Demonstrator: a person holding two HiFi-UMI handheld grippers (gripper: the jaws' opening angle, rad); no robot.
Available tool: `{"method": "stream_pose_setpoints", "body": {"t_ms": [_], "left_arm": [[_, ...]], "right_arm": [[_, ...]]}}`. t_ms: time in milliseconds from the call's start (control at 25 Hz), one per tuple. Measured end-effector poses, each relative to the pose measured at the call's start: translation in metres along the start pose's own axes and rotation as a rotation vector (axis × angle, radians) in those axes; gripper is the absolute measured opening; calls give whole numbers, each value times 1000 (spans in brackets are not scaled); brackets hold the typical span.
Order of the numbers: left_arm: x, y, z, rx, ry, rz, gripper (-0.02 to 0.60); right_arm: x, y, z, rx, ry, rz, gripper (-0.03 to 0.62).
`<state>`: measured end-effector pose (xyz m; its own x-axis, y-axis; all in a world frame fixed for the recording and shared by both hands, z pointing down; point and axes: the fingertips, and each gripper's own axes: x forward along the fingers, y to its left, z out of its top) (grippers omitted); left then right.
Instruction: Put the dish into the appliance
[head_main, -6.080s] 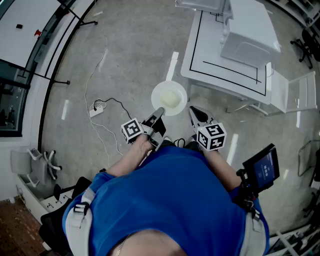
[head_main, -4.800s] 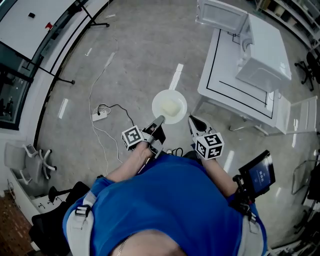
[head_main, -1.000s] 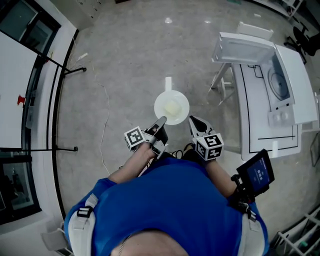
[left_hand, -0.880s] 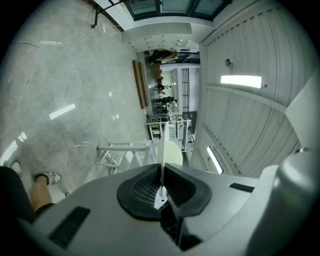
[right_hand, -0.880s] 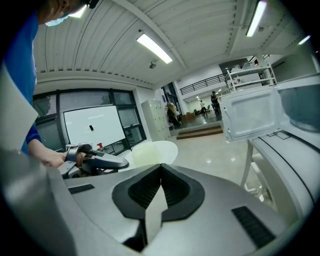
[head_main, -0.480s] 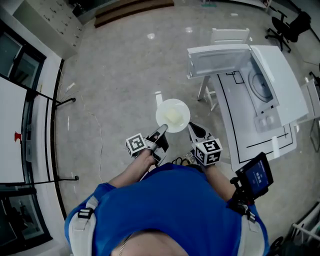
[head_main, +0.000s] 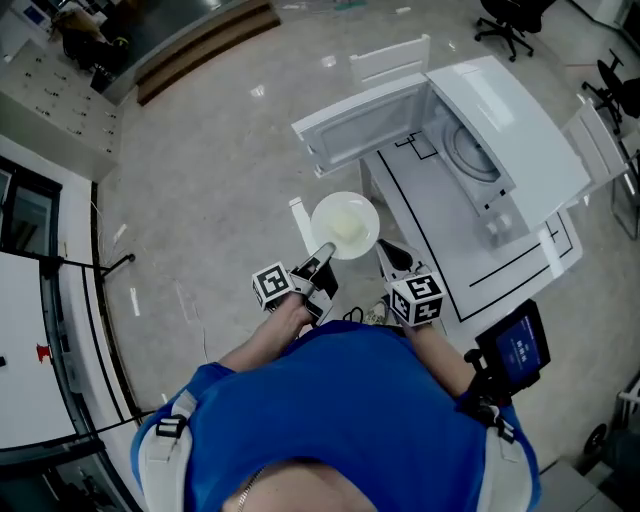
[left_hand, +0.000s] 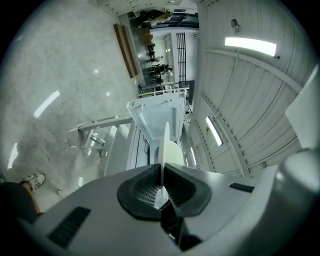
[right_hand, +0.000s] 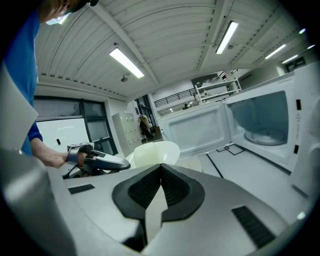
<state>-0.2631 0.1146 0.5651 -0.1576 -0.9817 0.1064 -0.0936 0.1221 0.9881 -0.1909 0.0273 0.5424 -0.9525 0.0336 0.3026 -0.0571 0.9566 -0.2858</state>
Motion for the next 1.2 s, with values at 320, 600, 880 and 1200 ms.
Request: {"method": "stream_pose_setpoints", "body": {"t_ms": [320,600,880,1200], "left_arm": [[71,-3,-22,16,122,7,18],[113,-12,-39,20,226,-17,18],[150,-13,-38,37,330,-15,18],[184,-31,-53,41,454,-27,18]], "right_arm": [[-22,-64,8,41,-45,-115,2],[-41,-94,11,76,-71,-217,2],[-44,-117,14,107,-83,-320,2],[-65,-133,29,137,-104,-450,2]]}}
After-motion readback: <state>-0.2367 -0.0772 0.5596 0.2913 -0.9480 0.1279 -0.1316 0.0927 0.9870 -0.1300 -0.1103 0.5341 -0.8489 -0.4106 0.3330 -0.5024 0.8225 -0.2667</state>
